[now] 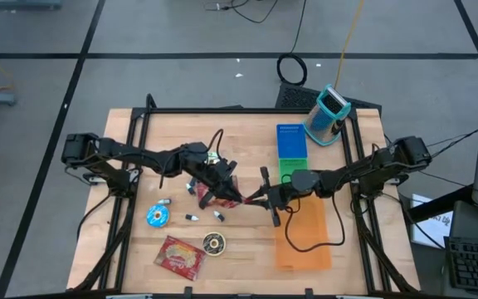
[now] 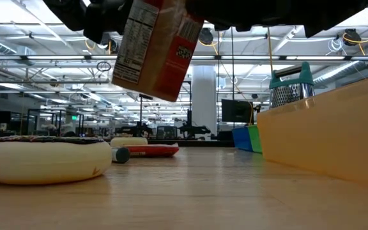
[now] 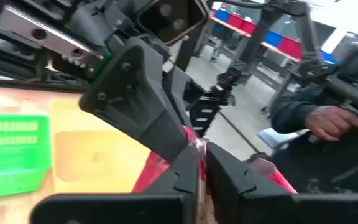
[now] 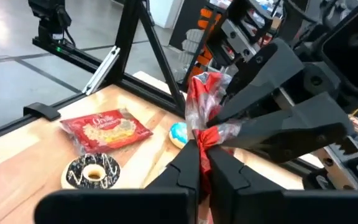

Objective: Pick & Place Food Item
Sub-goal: Put the top red popcorn bag into the orange bin

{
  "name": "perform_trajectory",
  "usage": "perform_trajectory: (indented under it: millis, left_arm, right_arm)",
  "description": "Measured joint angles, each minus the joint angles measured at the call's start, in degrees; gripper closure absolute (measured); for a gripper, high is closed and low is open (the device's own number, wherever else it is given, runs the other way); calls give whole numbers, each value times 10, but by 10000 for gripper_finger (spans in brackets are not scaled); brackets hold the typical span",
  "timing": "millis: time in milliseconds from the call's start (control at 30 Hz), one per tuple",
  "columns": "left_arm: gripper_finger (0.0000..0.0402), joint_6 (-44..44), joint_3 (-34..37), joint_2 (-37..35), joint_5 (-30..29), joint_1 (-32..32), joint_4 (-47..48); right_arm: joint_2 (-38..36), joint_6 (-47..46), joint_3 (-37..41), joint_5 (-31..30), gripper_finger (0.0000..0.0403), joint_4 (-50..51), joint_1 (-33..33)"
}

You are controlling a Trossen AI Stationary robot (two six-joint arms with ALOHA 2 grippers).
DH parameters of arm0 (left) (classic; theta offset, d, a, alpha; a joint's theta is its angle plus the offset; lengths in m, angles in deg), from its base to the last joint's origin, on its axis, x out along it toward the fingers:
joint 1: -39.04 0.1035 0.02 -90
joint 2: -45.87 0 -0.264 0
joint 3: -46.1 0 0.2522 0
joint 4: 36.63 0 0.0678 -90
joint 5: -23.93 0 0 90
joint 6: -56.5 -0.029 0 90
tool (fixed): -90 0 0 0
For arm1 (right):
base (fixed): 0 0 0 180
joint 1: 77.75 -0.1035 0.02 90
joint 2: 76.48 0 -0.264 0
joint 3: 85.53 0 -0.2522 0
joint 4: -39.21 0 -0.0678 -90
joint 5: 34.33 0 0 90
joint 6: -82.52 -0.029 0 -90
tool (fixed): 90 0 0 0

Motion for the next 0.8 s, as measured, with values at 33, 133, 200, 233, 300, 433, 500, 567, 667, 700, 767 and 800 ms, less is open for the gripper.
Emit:
perform_trajectory:
  millis: [33,133,200,233,300,433,500,567,667,700,767,800]
  left_arm:
    - [349,-3,0,-3,-12,0,2]
    - [303,-28,-1,-18,-80,4,-10]
    - [270,-45,-1,-35,-117,9,-10]
    - [254,-51,-1,-45,-126,11,-4]
    - [225,-56,-1,-65,-137,18,4]
    - [181,-57,-1,-121,-147,48,32]
    - [166,-52,-1,-155,-147,66,79]
    - [155,-51,-1,-189,-147,85,136]
    - [145,-53,24,-240,-151,101,156]
    - [143,-52,36,-258,-152,102,152]
    - [143,-51,63,-293,-169,103,145]
    - [144,-52,78,-310,-190,103,142]
  right_arm:
    - [0,-3,0,2,399,4,0]
    - [1,-24,0,23,401,19,-2]
    - [-2,-24,1,30,401,32,-7]
    - [-10,-24,1,29,401,41,-11]
    - [-27,-23,1,19,402,47,-16]
    - [-86,-25,1,9,402,114,-44]
    - [-128,-25,1,-14,402,155,-69]
    - [-175,-28,1,-47,402,210,-101]
    - [-239,-72,1,-100,402,299,-157]
    - [-260,-95,1,-115,402,326,-177]
    - [-297,-150,0,-156,402,373,-221]
    - [-311,-177,0,-183,402,400,-244]
